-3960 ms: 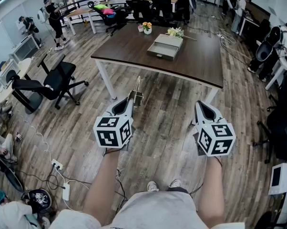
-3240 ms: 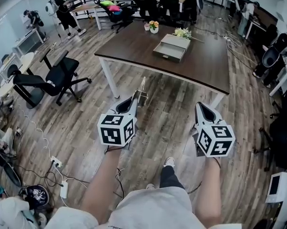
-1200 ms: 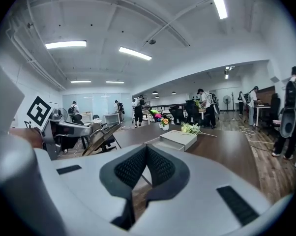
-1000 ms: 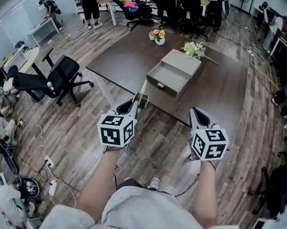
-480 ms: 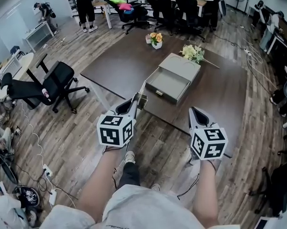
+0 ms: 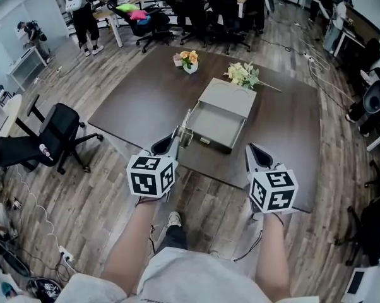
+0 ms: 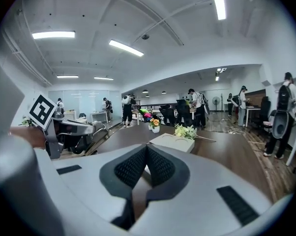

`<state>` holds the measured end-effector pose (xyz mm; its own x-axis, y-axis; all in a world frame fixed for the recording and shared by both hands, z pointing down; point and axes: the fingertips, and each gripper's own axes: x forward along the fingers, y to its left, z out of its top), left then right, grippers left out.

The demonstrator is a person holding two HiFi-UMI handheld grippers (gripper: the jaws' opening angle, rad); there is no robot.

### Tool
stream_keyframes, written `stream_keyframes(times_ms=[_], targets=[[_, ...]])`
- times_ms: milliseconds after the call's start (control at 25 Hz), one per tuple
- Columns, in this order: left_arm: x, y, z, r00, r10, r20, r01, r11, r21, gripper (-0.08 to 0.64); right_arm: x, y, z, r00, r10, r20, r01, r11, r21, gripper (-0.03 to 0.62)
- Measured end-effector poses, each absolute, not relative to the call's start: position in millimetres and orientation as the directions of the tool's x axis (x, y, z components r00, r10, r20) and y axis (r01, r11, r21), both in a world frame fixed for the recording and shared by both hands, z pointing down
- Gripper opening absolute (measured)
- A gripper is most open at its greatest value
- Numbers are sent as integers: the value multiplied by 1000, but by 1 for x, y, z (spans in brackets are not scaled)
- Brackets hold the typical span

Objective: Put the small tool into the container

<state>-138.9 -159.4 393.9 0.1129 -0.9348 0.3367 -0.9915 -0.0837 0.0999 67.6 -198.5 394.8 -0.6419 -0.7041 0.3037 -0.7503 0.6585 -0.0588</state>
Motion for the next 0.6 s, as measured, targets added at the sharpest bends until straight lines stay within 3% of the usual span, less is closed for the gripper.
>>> stream_keyframes(times_ms=[600], targets=[[-174,-241,394,303,-887,348,-952,-271,139,23,33,-239,390,-493,-798,348,-857,514,-36,5]])
